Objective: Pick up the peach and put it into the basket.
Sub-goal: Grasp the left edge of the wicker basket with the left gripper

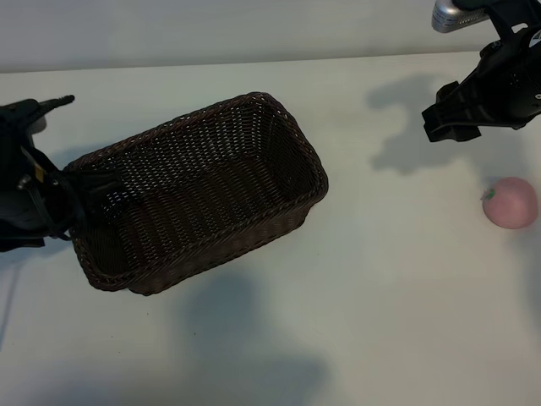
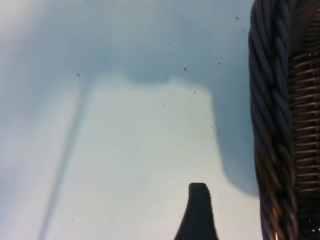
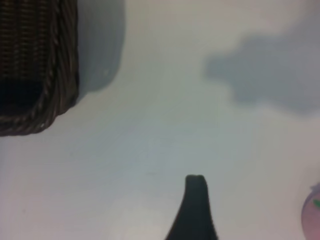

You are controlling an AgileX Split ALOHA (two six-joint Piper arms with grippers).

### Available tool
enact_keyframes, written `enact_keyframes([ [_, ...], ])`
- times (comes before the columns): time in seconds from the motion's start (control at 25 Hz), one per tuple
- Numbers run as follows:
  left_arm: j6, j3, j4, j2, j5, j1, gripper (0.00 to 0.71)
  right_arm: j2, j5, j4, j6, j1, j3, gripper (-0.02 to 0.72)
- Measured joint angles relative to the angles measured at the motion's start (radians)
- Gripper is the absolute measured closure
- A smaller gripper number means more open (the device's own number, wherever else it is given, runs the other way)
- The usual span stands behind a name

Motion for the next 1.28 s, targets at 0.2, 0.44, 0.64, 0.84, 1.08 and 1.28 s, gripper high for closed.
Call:
enact_keyframes([
  [0.2, -0.001, 0.004, -0.029, 0.065, -0.053, 0.0, 0.118, 0.0, 0.003, 0.0, 0.001, 0.0, 0.0, 0.117],
  [0.44, -0.002, 0.006, -0.049, 0.142, -0.087, 0.0, 0.118, 0.0, 0.003, 0.0, 0.001, 0.0, 0.0, 0.117],
  [0.64, -0.004, 0.006, -0.078, 0.16, -0.122, 0.044, 0.118, 0.0, 0.004, 0.0, 0.001, 0.0, 0.0, 0.117],
  [0.84, 0.031, 0.006, -0.107, 0.16, -0.138, 0.089, 0.118, 0.0, 0.007, 0.0, 0.0, 0.0, 0.0, 0.117],
  [1.08, 0.05, 0.006, -0.125, 0.174, -0.161, 0.098, 0.118, 0.0, 0.007, 0.0, 0.0, 0.0, 0.0, 0.117],
  [1.28, 0.076, 0.006, -0.151, 0.228, -0.172, 0.1, 0.118, 0.0, 0.008, 0.0, 0.001, 0.0, 0.0, 0.117],
])
